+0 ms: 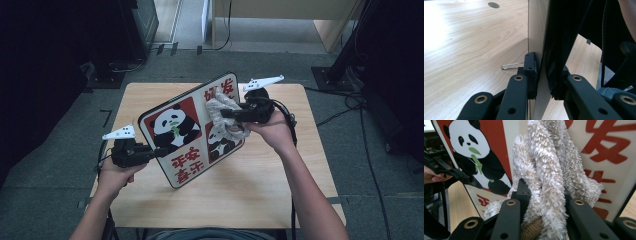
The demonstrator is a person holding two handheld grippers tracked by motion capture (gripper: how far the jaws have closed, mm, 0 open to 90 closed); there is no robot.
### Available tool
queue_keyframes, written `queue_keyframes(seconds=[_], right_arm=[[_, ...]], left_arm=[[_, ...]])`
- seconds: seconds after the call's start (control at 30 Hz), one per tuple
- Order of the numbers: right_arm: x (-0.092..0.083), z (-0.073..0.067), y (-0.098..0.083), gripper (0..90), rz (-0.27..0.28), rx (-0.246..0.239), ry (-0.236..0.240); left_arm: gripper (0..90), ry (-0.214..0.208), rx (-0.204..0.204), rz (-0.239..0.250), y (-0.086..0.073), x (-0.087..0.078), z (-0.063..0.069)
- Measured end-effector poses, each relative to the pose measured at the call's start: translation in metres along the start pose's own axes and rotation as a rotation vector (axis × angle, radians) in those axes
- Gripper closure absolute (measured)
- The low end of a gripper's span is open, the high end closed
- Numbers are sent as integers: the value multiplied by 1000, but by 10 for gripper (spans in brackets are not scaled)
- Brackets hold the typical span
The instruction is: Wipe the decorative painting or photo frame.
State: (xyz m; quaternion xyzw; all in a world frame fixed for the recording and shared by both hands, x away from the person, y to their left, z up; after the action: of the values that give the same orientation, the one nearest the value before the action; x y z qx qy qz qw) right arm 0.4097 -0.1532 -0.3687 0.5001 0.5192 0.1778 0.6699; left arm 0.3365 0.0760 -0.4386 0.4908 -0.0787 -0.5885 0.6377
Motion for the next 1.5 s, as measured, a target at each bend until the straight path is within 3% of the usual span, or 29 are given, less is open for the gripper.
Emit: queue_keyframes(seconds=[0.67,0.77,1.5], right_arm=[[8,-1,-27,728,-16,29,3],[9,-1,-32,728,-15,15,1],[22,-4,-76,728,-54,34,2]], left_arm=[[786,7,8,0,0,0,1],[786,6,6,1,0,1,2],[786,8,7,3,0,1,2]])
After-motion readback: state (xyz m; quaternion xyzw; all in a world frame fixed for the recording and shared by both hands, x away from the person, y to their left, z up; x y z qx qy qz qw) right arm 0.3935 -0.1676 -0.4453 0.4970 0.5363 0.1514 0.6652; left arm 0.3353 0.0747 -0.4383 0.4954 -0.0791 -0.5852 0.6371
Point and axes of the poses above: each handheld gripper's, and its own axes: x roughly forward along the jaws, y roughly out of its top, z roughly to its right, the point moved 10 cm from there along x, roughly forward along the jaws, and after that the axes turned 13 degrees about -x, right-handed, at the moved point
